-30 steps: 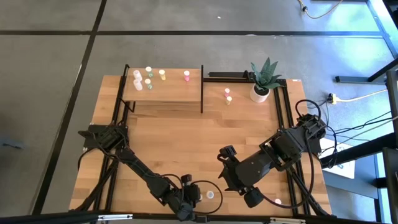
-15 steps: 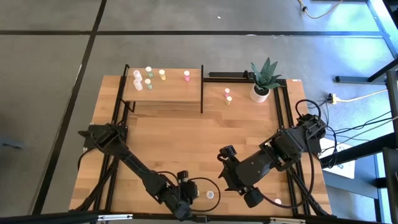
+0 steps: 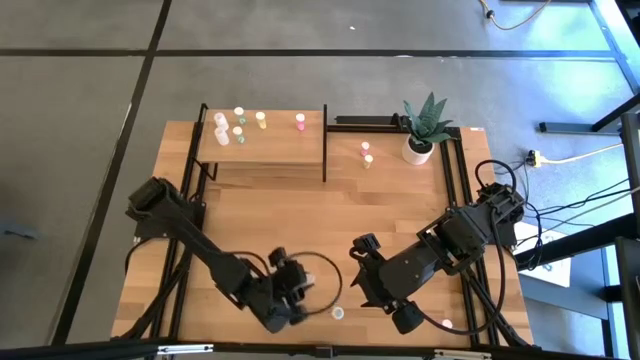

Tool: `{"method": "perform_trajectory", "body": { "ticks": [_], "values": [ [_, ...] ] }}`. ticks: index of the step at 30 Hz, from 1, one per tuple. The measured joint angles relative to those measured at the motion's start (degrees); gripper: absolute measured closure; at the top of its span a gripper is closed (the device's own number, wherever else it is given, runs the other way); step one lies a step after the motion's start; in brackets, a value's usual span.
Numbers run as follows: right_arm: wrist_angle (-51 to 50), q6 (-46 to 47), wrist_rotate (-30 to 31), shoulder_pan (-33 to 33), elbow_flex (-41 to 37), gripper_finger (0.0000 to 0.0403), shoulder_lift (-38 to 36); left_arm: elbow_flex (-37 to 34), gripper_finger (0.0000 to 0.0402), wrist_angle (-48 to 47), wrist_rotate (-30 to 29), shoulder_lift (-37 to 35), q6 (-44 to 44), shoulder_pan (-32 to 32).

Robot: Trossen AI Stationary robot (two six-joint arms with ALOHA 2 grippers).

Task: Pick and place medicine bottles onto shelf by color
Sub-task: Put the bottom yellow pill bottle aligned with the other yellow pill bottle on the shelf

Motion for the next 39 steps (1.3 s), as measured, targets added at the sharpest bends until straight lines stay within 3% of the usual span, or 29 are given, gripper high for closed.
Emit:
{"method": "perform_trajectory", "body": {
  "ticks": [8, 16, 24, 32, 39],
  "values": [
    [0.2, 0.0, 1.5, 0.0, 0.0, 0.0201, 0.0, 0.0, 0.0298, -10.7, -6.5, -10.6, -8.9, 3.4],
    [0.3, 2.0, 14.9, 0.0, 0.0, 0.0201, 0.0, 0.0, 0.0299, -20.7, -11.4, -19.0, -9.8, 9.9],
    [2.8, 3.5, 25.3, -1.0, 0.0, 0.0201, 0.0, 0.0, 0.03, -27.1, -9.3, -23.4, -12.2, 22.1],
    [6.3, 3.4, 25.9, -3.2, 0.0, 0.0201, 0.0, 0.0, 0.03, -38.6, -5.5, -23.2, -16.8, 32.9],
    [6.6, 4.1, 28.7, -4.9, 0.0, 0.0201, 0.3, 0.0, 0.03, -41.7, -5.4, -23.1, -16.8, 39.7]
  ]
}}
